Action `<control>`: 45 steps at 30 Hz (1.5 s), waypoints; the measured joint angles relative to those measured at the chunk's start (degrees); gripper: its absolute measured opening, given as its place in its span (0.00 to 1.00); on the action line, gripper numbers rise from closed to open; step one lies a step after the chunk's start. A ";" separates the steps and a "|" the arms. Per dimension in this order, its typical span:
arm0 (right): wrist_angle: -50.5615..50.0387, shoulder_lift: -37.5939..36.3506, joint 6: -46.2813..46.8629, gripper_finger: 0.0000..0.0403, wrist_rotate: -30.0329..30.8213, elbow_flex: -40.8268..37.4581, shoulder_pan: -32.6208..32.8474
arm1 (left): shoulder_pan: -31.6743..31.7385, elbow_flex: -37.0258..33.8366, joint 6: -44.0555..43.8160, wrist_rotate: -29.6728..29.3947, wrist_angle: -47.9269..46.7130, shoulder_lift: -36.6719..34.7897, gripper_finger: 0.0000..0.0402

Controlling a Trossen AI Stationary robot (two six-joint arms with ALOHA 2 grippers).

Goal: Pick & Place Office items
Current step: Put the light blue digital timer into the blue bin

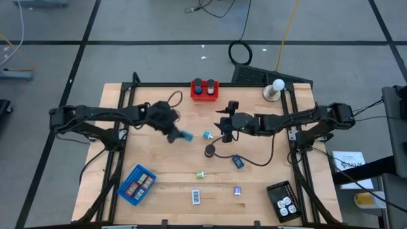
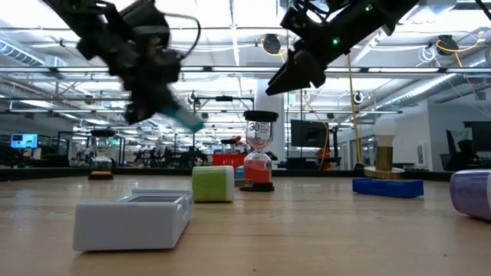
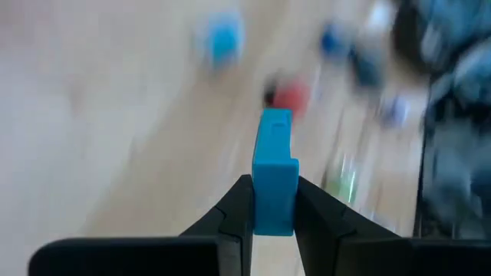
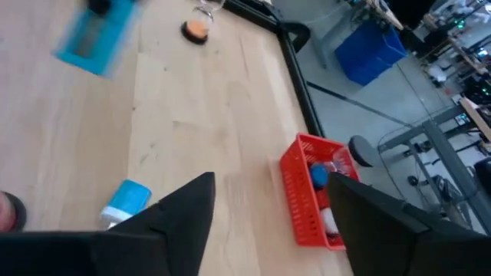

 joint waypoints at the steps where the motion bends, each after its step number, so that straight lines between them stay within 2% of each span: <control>1: 0.00 0.02 -0.02 0.58 -0.04 0.00 -0.20 | 0.42 -0.01 1.35 2.44 -4.30 -0.03 0.17; 4: 0.25 0.04 0.29 0.50 -3.86 0.00 -1.05 | 1.08 -0.12 6.33 7.21 -15.08 0.82 0.17; 7: 0.95 0.07 1.36 0.41 -8.88 0.00 -1.84 | 1.27 -0.10 12.23 7.65 -19.46 2.71 0.17; 12: 2.10 0.04 1.40 0.28 -10.55 0.00 -2.18 | 1.61 0.39 22.66 6.68 -22.46 6.84 0.18; 17: 2.05 0.04 1.31 0.21 -10.58 0.00 -2.16 | 1.64 0.67 28.81 7.83 -23.96 10.18 0.18; 22: 2.04 0.04 1.14 0.19 -10.58 0.00 -2.18 | 1.23 0.52 28.62 6.82 -25.39 10.56 0.22; 29: 3.77 0.04 -0.07 0.19 -10.56 -2.77 -2.38 | -1.13 2.75 27.54 -4.46 -31.72 10.29 0.42; 33: 4.22 0.04 -0.20 0.19 -10.48 -4.03 -3.38 | -2.70 5.56 27.35 -7.94 -34.76 10.28 0.51; 40: 4.09 0.04 -0.20 0.19 -10.43 -4.26 -4.69 | -7.14 8.89 23.94 -16.13 -31.74 10.28 0.60; 45: 3.10 0.04 -0.20 0.19 -10.43 -4.26 -4.78 | -8.21 6.81 17.15 -17.49 -29.91 10.36 0.66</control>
